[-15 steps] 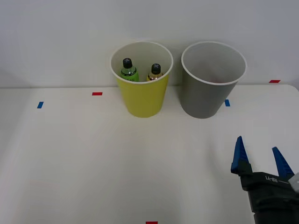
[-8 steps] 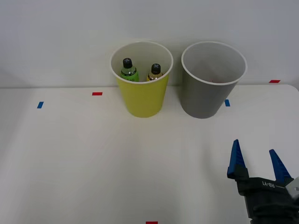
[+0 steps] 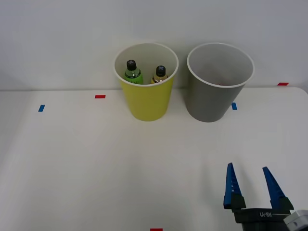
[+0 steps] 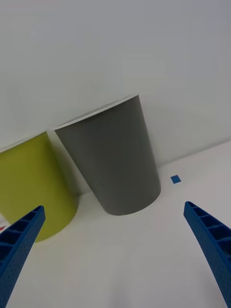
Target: Put cans in the gray bin, plastic bottles in the light green bin
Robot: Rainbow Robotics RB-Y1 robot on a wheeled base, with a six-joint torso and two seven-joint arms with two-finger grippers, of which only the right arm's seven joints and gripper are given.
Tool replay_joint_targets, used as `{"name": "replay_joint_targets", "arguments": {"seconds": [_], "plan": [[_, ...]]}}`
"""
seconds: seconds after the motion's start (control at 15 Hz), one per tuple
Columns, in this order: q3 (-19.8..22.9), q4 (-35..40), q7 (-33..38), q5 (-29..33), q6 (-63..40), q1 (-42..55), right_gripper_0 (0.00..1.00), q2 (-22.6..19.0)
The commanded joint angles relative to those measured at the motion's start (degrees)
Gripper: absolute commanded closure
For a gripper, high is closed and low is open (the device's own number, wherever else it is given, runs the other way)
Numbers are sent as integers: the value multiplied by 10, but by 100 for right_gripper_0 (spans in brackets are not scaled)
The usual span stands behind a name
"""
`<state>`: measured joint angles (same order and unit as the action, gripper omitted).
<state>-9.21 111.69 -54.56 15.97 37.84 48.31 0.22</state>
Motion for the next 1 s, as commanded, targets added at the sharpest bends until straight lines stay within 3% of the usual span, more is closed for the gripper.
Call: {"name": "replay_joint_targets", "arguments": {"seconds": [0.07, 0.53, 1.0], "plan": [[28, -3, 80, 103, 10, 19, 0, 7], [78, -3, 208, 272, 11, 14, 0, 6], [88, -4, 220, 202, 19, 6, 0, -12]]}}
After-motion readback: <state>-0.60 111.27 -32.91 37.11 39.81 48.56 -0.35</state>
